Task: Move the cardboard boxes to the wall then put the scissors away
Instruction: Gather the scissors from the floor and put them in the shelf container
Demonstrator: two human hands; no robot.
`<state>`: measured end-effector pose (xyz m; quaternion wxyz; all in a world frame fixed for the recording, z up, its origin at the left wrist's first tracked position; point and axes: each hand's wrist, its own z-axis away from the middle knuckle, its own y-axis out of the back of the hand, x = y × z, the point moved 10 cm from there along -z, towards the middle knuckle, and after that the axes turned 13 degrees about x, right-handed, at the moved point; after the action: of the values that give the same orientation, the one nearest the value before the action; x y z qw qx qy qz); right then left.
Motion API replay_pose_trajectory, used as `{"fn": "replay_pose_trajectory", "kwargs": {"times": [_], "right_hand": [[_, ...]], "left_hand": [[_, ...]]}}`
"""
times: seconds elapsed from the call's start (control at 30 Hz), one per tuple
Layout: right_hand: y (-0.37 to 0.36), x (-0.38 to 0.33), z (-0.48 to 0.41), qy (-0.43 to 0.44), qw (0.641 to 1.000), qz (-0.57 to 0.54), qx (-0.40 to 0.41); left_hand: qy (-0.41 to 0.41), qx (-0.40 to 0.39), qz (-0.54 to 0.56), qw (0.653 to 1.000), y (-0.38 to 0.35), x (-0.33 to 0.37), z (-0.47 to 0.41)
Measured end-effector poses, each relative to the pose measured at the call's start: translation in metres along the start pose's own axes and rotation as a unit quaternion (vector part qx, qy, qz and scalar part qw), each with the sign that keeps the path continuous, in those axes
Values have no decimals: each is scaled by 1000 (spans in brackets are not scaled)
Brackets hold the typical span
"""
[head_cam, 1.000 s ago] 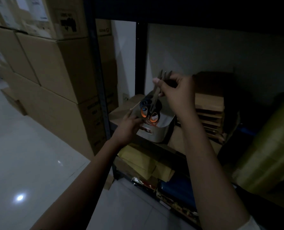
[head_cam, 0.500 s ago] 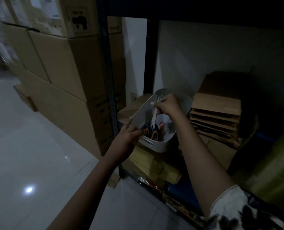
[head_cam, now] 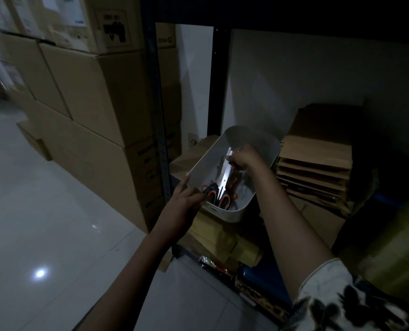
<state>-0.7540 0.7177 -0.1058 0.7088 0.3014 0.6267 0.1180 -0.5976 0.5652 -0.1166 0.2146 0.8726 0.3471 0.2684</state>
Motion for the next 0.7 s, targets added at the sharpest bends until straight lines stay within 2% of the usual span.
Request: {"fn": "replay_pose_trajectory", "kwargs": {"times": [0.23,0.43,0.53,0.7], "right_hand": [[1,2,11,6,1000,-7,17],[-6,-1,22,4,999,-47,-7],[-4,-14,42,38,996,-71,-36],[-8,-29,102,101,985,-16,-142]], "left_hand": [[23,-40,-6,999,-11,-11,2],[15,-16,1,1000,-4,-2,-1],[26,-26,-1,999,-11,-10,-4],[29,-14,25,999,-17,-10,-20]]}}
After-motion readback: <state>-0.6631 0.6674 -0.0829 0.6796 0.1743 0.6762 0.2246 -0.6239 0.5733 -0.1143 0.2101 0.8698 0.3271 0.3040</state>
